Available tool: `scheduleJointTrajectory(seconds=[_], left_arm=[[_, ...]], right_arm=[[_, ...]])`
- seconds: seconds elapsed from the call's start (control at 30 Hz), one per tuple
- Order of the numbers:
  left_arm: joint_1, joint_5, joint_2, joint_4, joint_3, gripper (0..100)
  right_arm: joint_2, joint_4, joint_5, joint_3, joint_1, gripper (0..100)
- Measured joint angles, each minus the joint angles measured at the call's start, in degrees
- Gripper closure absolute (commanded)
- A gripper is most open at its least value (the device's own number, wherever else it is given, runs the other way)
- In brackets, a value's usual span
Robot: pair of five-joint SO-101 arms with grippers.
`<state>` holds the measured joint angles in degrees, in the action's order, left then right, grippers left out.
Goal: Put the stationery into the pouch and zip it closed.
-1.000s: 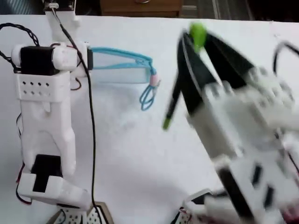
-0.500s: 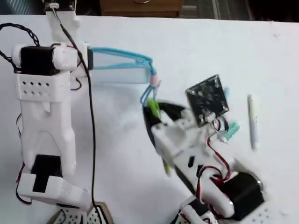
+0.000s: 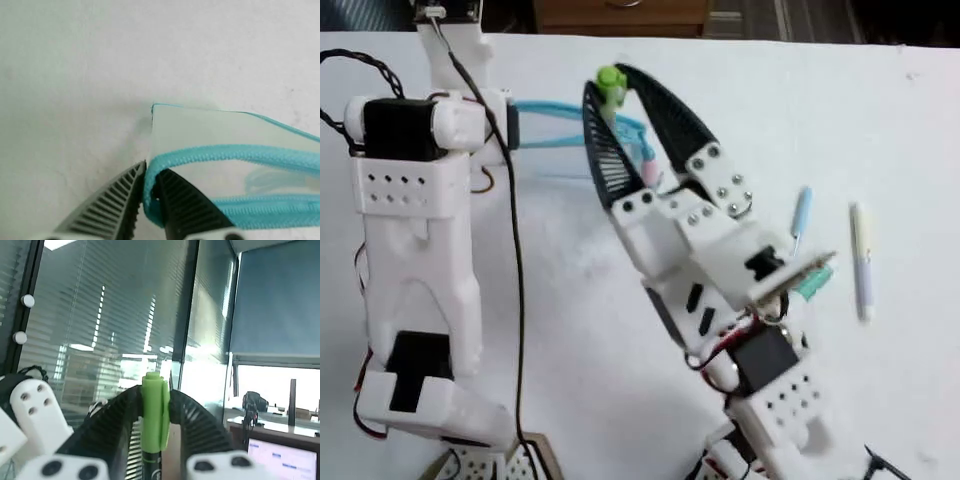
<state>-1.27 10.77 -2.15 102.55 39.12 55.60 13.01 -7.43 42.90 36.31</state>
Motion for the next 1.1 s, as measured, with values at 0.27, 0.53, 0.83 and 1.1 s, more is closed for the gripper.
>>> scheduleJointTrajectory(seconds=[0.27, 0.53, 0.83, 1.1], left_arm=[[0.0, 0.0, 0.0, 0.0, 0.0, 98], [0.0, 0.0, 0.0, 0.0, 0.0, 98], [0.0, 0.0, 0.0, 0.0, 0.0, 98], [0.0, 0.0, 0.0, 0.0, 0.0, 98]], right_arm=[[-9.58, 8.44, -0.35, -4.75, 0.18, 98.1], [-16.44, 8.62, -0.35, -4.92, 0.09, 98.1], [-23.12, 8.62, -3.16, -1.85, 0.09, 97.8], [-24.09, -2.37, -6.07, -1.85, 1.23, 69.7]])
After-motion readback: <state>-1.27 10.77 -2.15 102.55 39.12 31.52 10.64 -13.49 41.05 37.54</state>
